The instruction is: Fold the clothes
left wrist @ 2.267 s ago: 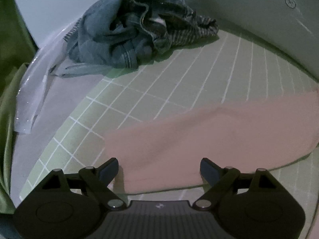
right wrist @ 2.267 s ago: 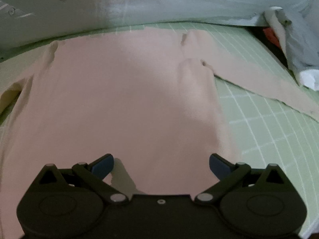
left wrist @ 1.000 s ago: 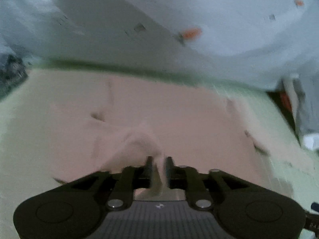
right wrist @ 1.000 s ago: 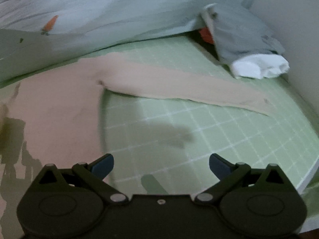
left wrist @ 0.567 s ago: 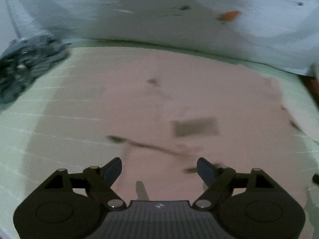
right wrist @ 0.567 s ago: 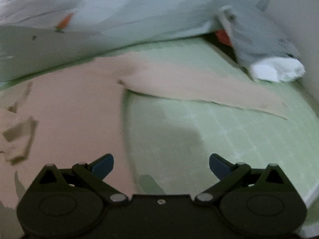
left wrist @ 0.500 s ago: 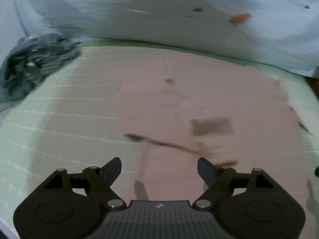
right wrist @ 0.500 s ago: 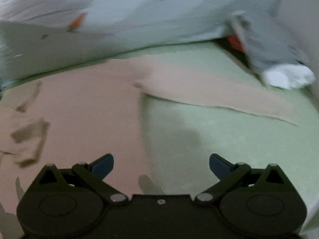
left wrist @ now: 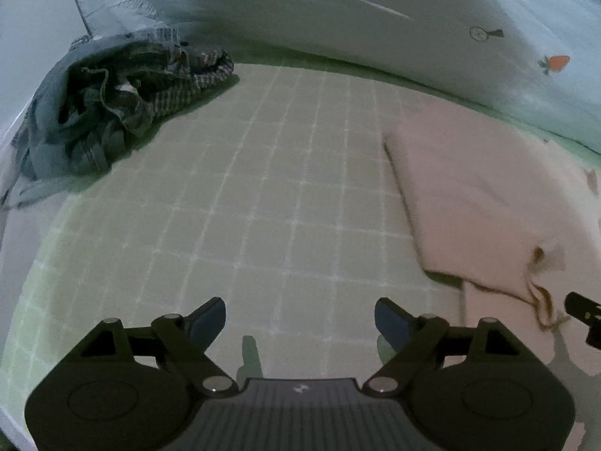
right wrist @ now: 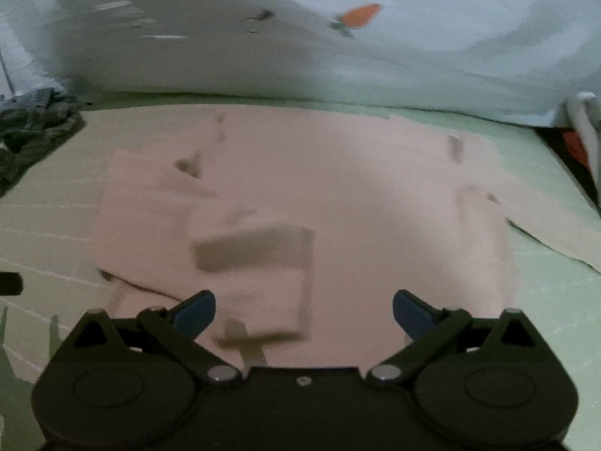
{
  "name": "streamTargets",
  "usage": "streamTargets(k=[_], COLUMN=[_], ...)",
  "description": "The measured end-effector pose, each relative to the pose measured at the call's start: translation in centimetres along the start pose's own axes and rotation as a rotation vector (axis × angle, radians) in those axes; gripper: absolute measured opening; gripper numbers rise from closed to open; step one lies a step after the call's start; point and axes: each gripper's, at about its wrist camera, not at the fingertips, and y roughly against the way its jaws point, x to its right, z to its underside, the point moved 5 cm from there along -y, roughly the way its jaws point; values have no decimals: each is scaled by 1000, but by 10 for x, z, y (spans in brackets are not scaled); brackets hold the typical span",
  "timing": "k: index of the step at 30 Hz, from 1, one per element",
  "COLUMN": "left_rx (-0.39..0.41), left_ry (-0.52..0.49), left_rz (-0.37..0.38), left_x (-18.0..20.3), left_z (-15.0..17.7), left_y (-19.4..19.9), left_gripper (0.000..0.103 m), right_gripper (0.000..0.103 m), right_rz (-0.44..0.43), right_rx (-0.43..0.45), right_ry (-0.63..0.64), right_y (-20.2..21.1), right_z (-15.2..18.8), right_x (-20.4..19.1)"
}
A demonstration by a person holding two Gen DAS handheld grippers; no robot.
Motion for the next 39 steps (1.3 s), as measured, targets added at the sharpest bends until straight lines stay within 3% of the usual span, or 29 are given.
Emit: streamTargets(k=[4,6,7,8,9,10,17,27,32,37,39], left_rx=[-20,-26,-26,-24,-23,-22,7,26,-4,-42,-54], left_ry=[-29,-33,-36,-39,-42,-45,-58,-20,37,92,111], left_rz=[26,42,48,52,56,60,60,-67,-146,-201,-212], left_x=[-11,-13,-13,-11,-10,-8,20,52,54,49,46], left_z=[-10,-14,-16,-18,-20,-22,-28,-33,-25,-13,-8], left_y=[-17,-22,-23,-24,-26,-27,-21,5,20,25,26], left_gripper=[87,87,87,87,87,87,87,87,87,88,88], right_gripper=[82,54,52,38,14,4,4,4,4,9,28], right_rz=[1,12,13,13,14,21,43,189,302,286,283], right_rx=[-27,-49,-52,-55,-58,-51,60,173,166,89,89], right_ry=[29,30,22,14,6,0,-79,-233,-317,-297,-289], right_y=[-16,-21,-21,-21,-21,-18,8,-1,-28,-57,-58], right_z=[-3,-2,-2,-3,-3,-5,-32,-73,-75,-62,-60], right_x=[-28,-29,-27,-26,-24,-22,41,213,300,303,295])
